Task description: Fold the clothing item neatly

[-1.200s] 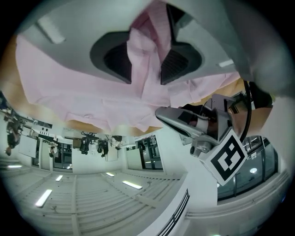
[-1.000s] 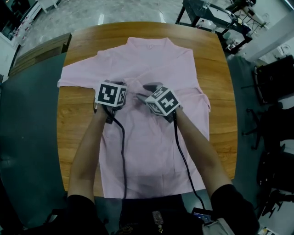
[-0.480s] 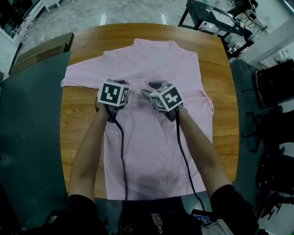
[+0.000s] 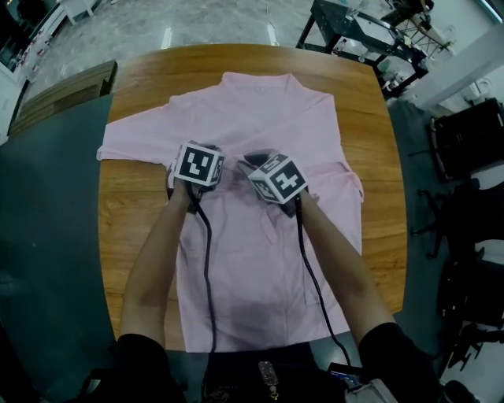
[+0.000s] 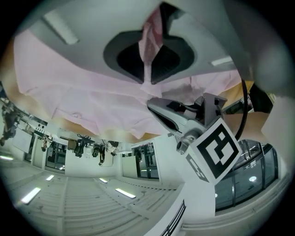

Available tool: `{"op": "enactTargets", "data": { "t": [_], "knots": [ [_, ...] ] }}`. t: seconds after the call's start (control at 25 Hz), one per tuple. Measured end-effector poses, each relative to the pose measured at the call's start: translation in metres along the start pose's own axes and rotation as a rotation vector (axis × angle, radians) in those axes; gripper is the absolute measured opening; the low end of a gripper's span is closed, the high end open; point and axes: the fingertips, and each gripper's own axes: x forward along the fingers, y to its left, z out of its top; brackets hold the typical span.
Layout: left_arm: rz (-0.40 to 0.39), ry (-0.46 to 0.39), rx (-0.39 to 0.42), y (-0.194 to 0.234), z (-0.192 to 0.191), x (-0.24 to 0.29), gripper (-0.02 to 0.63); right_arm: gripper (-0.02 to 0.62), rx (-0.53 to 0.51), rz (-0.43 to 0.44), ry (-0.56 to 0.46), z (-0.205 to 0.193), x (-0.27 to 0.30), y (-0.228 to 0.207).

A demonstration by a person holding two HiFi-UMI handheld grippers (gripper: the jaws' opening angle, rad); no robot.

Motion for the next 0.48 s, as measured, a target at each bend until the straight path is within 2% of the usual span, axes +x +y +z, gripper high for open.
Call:
{"op": "enactTargets", "data": {
  "t": [0.12, 0.24, 0.4, 0.48],
  "knots": [
    [0.017, -0.031, -0.019, 0.002, 0.005, -0.01, 0.026, 0.048, 0.011, 0.002, -0.034, 0.003, -0.011, 0.009],
    [0.031, -0.047, -0.017, 0.002, 0.01, -0.021, 0.026, 0.048, -0.036, -0.005, -0.044, 0.007, -0.026, 0.026],
    [0.097, -0.069, 0.025, 0.015, 0.016, -0.025, 0.028, 0.049, -0.126, -0.002, 0.01, -0.005, -0.027, 0.057],
    [0.096, -0.04, 0.017, 0.016, 0.008, -0.018, 0.028, 0.049, -0.132, 0.02, 0.04, -0.013, -0.019, 0.068]
  ]
}}
